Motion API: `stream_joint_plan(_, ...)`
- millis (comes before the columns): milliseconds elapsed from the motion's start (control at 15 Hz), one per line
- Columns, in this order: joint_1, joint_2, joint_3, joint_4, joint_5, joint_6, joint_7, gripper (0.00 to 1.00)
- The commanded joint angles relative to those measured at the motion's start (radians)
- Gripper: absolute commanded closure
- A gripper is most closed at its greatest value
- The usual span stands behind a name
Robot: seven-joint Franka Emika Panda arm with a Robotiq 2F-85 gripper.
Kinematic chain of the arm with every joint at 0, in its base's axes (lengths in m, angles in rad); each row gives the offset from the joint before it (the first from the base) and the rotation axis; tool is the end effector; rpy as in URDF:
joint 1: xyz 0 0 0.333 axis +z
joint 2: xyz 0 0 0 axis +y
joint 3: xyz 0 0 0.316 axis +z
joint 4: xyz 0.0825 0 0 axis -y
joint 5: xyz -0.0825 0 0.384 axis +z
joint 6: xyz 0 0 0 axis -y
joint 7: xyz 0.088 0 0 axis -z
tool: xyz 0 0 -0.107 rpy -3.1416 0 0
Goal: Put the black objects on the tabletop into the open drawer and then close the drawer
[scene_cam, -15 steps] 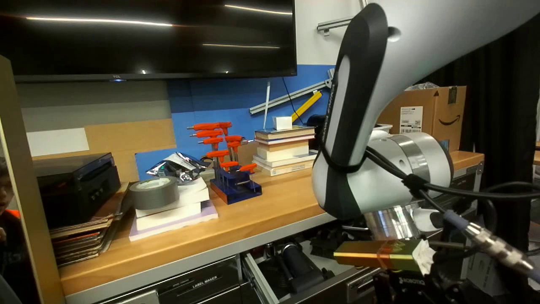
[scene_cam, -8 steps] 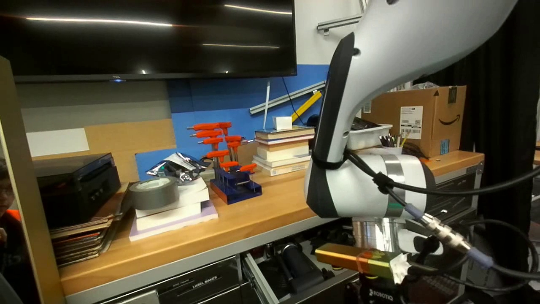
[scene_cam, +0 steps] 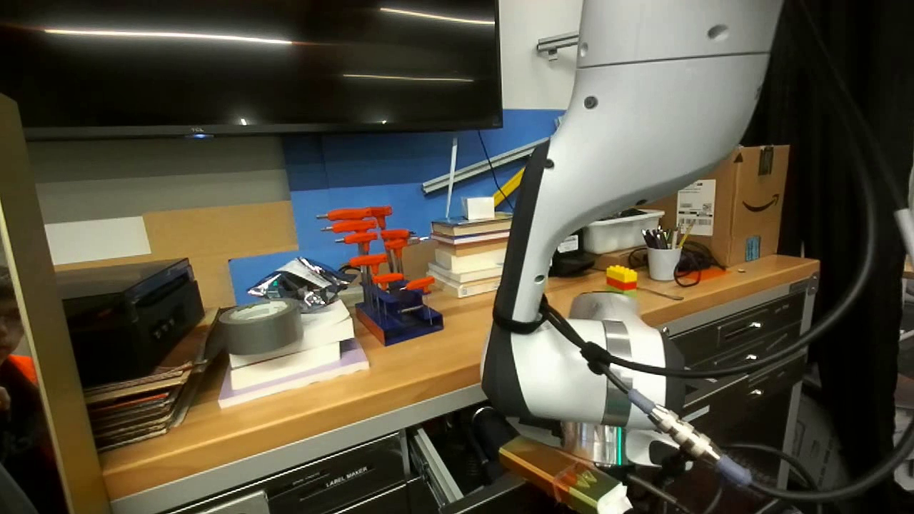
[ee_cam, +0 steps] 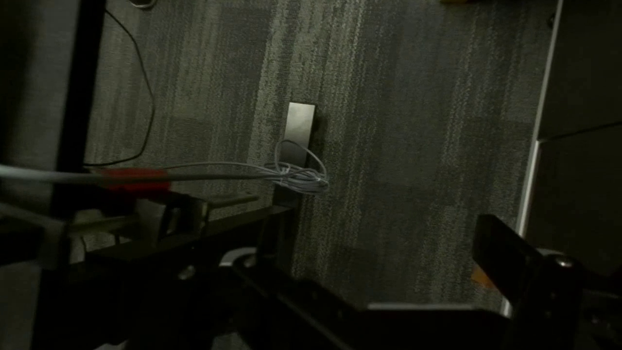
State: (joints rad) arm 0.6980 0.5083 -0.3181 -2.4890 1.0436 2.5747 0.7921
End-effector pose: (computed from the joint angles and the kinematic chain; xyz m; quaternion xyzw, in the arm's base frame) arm 0.3842 0.1119 0.0796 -0.7569 0.6289 0.1768 0.0154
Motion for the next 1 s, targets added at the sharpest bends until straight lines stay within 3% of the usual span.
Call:
stream_joint_plan(0, -0.167, 0.056, 0.162, 0.114, -0.021, 0.144, 0.033, 0.0)
stream_joint_plan(200, -0.263, 0.091, 0.27, 0.192, -0.019, 0.235, 0.03, 0.0)
stream_joint_plan(467, -0.326, 0.135, 0.362, 0.285, -0.006, 0.302, 0.016, 0.0)
stream_joint_plan(933, -0.372, 0.187, 0.441, 0.368, 0.014, 0.376, -0.005, 0.0)
